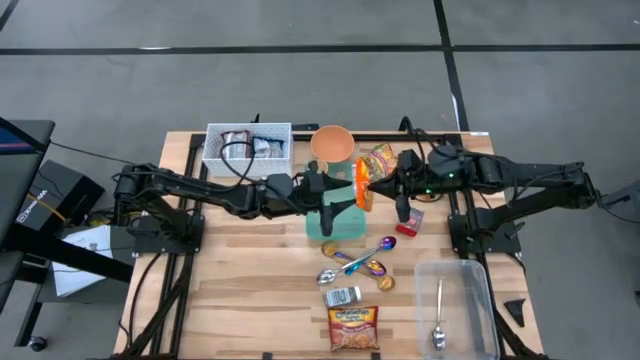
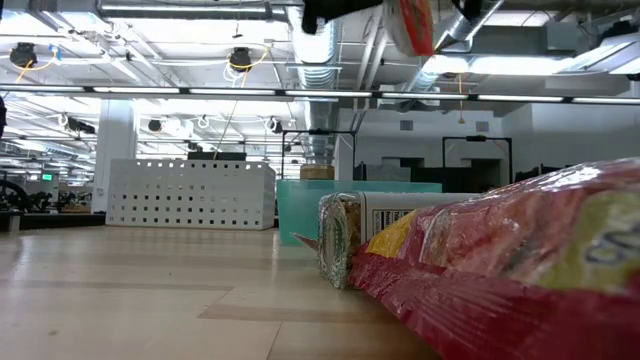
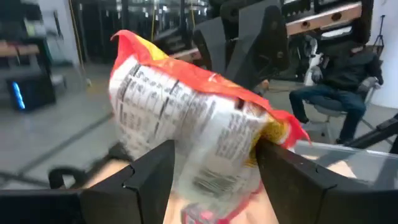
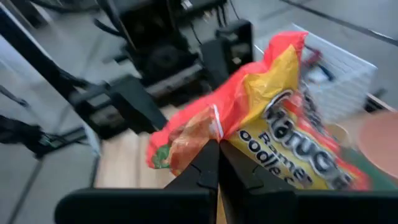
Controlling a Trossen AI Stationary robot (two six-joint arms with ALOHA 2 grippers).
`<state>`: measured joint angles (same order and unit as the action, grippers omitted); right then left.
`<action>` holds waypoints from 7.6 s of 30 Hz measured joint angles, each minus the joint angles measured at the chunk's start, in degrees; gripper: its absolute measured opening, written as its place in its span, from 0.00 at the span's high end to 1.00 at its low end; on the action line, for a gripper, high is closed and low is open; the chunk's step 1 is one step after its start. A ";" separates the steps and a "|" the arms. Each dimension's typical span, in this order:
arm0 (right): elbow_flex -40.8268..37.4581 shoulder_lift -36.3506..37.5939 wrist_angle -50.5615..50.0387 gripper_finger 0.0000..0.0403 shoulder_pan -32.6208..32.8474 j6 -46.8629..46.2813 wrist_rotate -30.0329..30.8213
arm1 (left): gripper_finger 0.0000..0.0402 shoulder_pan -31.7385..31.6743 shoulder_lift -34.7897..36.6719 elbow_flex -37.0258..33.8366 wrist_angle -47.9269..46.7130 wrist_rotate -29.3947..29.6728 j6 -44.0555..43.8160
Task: Pick & Place Food Item
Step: Put the orange noodles pack into the white bin
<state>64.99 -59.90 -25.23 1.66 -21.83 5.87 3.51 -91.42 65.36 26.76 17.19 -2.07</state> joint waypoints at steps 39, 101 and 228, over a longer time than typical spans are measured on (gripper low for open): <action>0.03 0.41 15.71 0.85 0.50 -4.61 -7.37 | 0.98 -0.13 3.76 -0.02 1.43 -9.21 2.09; 0.09 0.79 13.26 0.67 1.49 -8.17 -6.86 | 0.99 -32.97 6.02 -0.59 -74.37 28.71 35.02; 0.11 0.74 12.37 0.67 2.05 -7.80 -7.10 | 1.00 -41.20 -7.58 -0.63 -53.87 14.42 -46.81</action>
<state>65.10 -59.16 -12.86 3.70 -29.63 -1.23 -37.69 -99.00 64.73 -27.11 31.61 -48.88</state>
